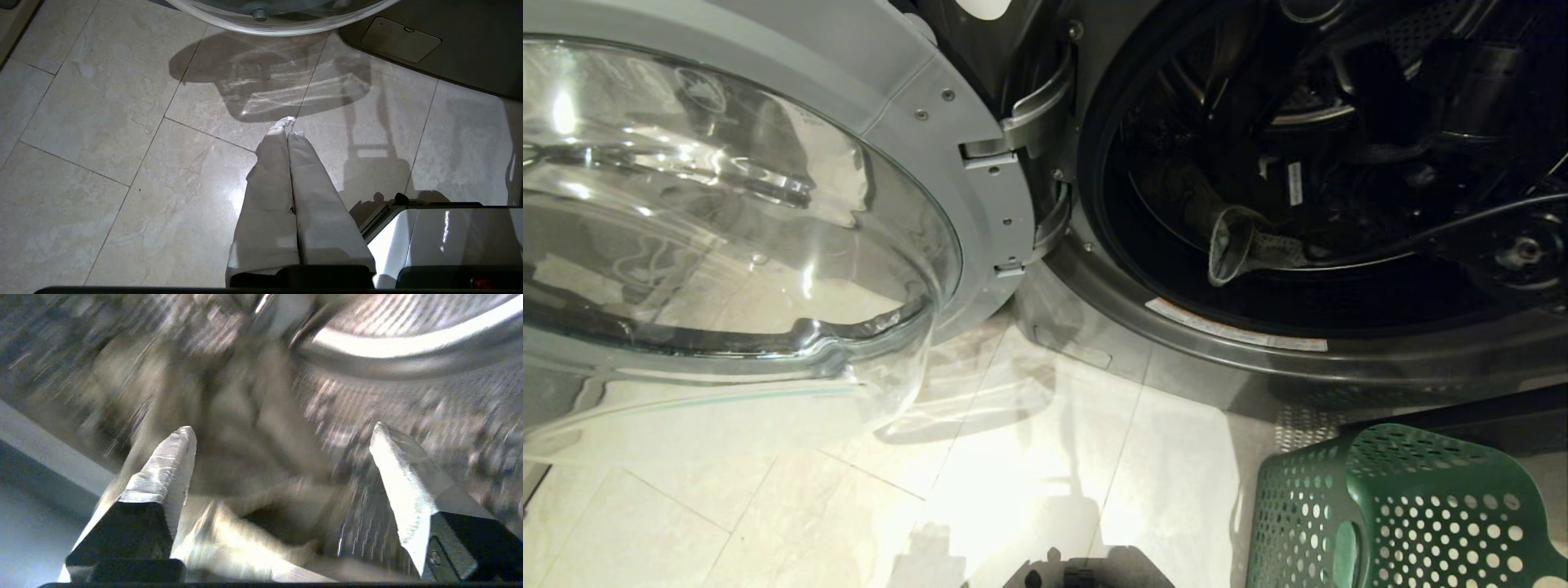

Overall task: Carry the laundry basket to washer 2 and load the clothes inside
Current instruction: Place the clothes into the washing machine

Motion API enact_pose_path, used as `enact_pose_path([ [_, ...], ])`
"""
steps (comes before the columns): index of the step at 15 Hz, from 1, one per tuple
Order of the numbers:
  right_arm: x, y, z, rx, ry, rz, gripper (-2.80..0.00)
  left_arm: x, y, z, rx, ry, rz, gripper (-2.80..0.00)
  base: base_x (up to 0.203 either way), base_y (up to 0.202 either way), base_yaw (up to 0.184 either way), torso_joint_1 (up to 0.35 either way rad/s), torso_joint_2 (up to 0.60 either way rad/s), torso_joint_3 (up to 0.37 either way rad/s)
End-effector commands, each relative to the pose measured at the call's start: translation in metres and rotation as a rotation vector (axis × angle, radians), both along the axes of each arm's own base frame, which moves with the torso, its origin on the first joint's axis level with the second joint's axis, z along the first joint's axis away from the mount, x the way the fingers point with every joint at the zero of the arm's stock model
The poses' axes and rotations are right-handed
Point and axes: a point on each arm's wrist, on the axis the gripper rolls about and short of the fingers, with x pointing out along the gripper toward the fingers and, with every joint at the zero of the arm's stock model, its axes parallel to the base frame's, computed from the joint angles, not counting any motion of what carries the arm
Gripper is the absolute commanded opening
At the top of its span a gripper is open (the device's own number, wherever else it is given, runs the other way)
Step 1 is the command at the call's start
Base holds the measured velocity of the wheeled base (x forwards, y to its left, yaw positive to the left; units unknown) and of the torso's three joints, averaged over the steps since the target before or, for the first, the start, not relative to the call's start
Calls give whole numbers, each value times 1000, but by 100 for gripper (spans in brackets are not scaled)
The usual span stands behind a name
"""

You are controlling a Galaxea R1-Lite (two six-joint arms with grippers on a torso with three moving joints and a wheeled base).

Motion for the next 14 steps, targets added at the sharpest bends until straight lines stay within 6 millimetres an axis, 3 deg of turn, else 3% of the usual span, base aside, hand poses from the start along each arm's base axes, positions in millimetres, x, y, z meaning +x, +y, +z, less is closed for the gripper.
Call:
enact_pose_path([
  [1, -45, -6, 9, 3, 27, 63, 0, 0, 0, 0, 0, 1, 0, -280, 0, 0, 0, 0, 0, 0],
  [5, -64, 18, -12, 87, 107, 197, 0, 0, 0, 0, 0, 1, 0, -280, 0, 0, 0, 0, 0, 0],
  [14, -48, 41, -59, 39, 239, 159, 0, 0, 0, 0, 0, 1, -1, -280, 0, 0, 0, 0, 0, 0],
])
